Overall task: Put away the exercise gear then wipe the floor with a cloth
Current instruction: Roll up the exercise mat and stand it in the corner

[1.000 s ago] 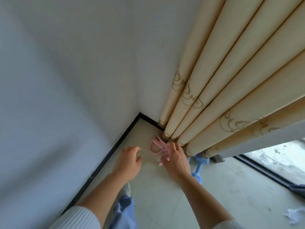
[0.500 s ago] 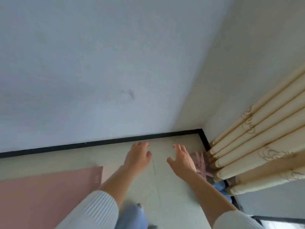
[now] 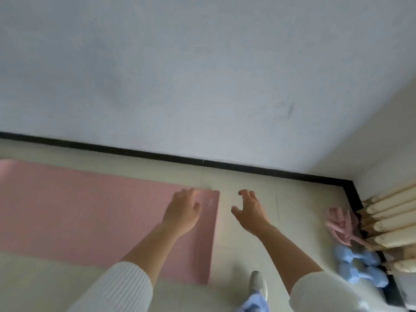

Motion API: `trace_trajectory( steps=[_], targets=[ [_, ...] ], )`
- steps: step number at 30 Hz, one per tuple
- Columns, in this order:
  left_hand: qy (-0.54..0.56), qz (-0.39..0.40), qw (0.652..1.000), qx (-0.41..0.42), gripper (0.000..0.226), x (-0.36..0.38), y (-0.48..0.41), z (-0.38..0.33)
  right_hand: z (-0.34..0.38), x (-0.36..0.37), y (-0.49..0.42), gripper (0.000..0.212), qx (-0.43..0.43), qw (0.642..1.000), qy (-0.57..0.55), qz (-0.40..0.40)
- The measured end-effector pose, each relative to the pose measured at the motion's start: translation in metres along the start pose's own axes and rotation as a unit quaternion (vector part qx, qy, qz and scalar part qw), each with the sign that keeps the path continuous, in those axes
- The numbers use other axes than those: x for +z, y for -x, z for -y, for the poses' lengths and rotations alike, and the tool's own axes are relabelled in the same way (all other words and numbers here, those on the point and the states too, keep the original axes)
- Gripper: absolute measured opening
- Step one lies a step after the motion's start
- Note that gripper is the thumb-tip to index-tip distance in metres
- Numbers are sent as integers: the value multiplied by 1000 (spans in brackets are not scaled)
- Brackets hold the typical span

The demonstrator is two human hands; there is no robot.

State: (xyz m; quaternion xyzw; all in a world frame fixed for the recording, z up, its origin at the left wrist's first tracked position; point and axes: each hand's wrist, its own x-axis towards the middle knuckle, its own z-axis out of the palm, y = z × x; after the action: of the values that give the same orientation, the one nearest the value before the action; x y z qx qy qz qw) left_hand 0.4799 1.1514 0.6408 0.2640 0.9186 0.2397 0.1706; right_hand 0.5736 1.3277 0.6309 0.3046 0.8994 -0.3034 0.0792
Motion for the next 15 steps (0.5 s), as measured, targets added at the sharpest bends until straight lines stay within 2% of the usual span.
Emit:
trace_trajectory(
  steps=[7,15],
  targets=[
    [-19,4,997,-74,39,-60,60,135,107,104,40,53,-18,998,4,61],
    [-27,68,996,-53,39,-55,29,212,144,198,17,50,31,995,18,95]
  ],
)
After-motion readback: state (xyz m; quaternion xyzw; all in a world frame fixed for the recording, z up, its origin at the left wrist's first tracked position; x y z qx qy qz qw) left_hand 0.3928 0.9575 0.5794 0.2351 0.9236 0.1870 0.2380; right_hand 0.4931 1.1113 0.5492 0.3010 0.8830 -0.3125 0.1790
